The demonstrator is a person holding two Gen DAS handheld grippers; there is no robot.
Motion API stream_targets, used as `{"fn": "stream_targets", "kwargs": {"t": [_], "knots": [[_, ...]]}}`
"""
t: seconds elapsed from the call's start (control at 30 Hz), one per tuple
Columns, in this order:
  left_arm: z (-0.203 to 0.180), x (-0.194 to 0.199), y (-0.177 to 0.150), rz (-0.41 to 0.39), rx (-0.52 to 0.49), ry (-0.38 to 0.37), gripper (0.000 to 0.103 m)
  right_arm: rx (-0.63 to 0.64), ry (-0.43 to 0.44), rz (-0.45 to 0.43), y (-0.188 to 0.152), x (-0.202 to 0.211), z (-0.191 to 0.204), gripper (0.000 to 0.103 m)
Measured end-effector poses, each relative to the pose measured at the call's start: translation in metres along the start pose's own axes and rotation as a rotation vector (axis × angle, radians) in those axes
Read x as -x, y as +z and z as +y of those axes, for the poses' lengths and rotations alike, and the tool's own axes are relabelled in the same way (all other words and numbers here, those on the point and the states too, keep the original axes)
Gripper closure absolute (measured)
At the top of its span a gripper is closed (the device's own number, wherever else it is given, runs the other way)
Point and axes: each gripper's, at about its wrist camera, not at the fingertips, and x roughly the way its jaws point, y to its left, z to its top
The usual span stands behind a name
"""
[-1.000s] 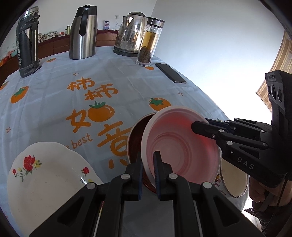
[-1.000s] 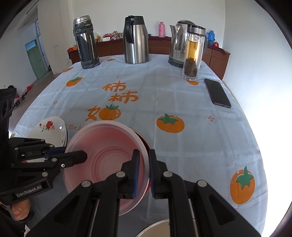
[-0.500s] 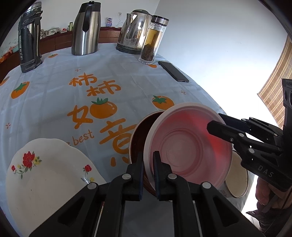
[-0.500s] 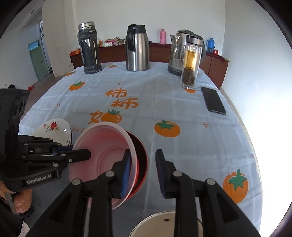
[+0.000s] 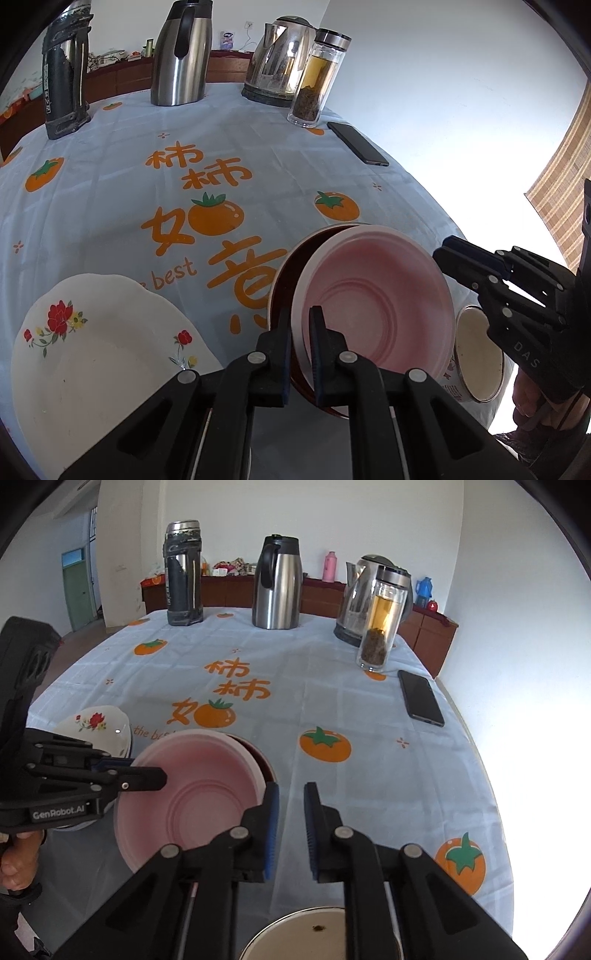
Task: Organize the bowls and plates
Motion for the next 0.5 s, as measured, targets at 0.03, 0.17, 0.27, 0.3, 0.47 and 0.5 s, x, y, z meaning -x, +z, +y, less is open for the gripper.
{"fn": "stream_targets", "kwargs": {"t": [0.03,0.17,0.27,0.3,0.47,0.5], "knots": [[0.0,0.0,0.0,0.0,0.001,-0.001,0.093,0.002,0.0,0.001,-0.001,0.0,0.0,0.089],[-0.001,0.001,-0.001,-0.003,-0.001,-0.01,0.093,0.007,-0.006,0.016,-0.002,-0.004,0.0,0.089],[-0.001,0.001,0.0,-0.006,0.002,-0.028,0.093,0.022,-0.027,0.022,-0.003,-0.008,0.002,0.089],[-0.001,0.001,0.0,-0.007,0.002,-0.027,0.093,0.022,-0.03,0.021,-0.003,-0.009,0.002,0.089],[0.002,-0.001,0.0,0.0,0.012,-0.011,0.093,-0.027,0.012,-0.013,-0.002,0.0,-0.003,0.089],[0.002,-0.001,0.0,0.001,0.013,-0.012,0.093,-0.029,0.011,-0.021,-0.001,0.002,-0.003,0.089]]}}
